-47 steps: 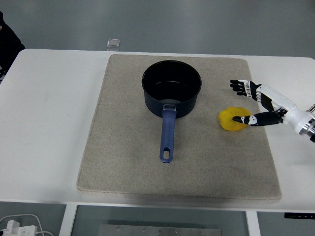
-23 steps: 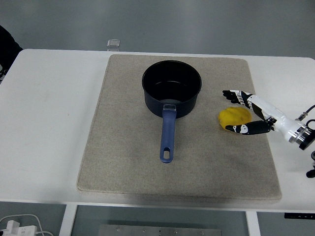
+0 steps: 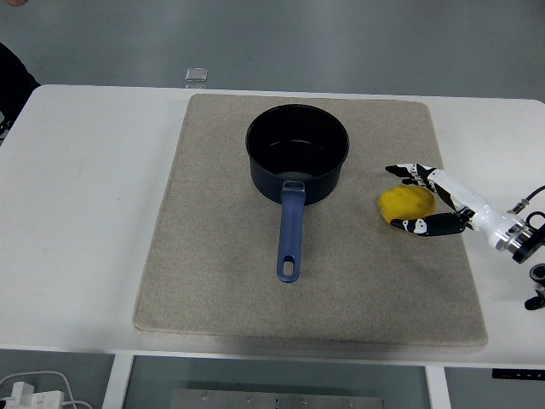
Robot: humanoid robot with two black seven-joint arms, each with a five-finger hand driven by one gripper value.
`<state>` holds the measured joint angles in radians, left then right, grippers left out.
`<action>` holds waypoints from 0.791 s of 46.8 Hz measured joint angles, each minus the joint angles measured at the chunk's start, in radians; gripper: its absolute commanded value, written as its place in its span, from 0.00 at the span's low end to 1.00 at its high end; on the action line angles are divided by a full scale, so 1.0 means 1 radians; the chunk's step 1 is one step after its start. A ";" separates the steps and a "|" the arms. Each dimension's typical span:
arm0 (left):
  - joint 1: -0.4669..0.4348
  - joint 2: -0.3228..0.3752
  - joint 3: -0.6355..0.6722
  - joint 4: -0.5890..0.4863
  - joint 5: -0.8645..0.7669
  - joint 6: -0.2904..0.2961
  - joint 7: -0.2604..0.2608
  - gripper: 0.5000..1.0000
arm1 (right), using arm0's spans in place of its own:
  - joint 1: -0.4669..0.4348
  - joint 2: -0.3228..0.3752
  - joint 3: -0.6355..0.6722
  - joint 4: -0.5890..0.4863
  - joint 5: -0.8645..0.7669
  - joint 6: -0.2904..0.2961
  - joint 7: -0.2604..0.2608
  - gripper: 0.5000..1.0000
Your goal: Put the potato in the blue pot
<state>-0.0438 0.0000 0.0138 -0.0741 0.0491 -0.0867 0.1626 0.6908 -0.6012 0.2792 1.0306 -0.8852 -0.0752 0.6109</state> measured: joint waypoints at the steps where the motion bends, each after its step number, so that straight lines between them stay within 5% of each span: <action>1: 0.000 0.000 0.000 -0.001 0.000 0.000 0.000 0.99 | 0.000 0.000 0.000 -0.001 0.000 -0.001 0.000 0.53; 20: 0.000 0.000 0.000 0.002 0.000 0.000 0.000 0.99 | -0.012 0.005 -0.004 -0.017 0.000 -0.030 -0.002 0.00; 37: 0.000 0.000 0.001 -0.003 0.000 0.000 0.000 0.99 | 0.021 -0.012 0.014 -0.006 0.021 -0.011 -0.007 0.00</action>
<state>-0.0436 0.0000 0.0148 -0.0768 0.0491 -0.0868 0.1627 0.7121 -0.6128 0.2928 1.0243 -0.8641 -0.0860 0.6043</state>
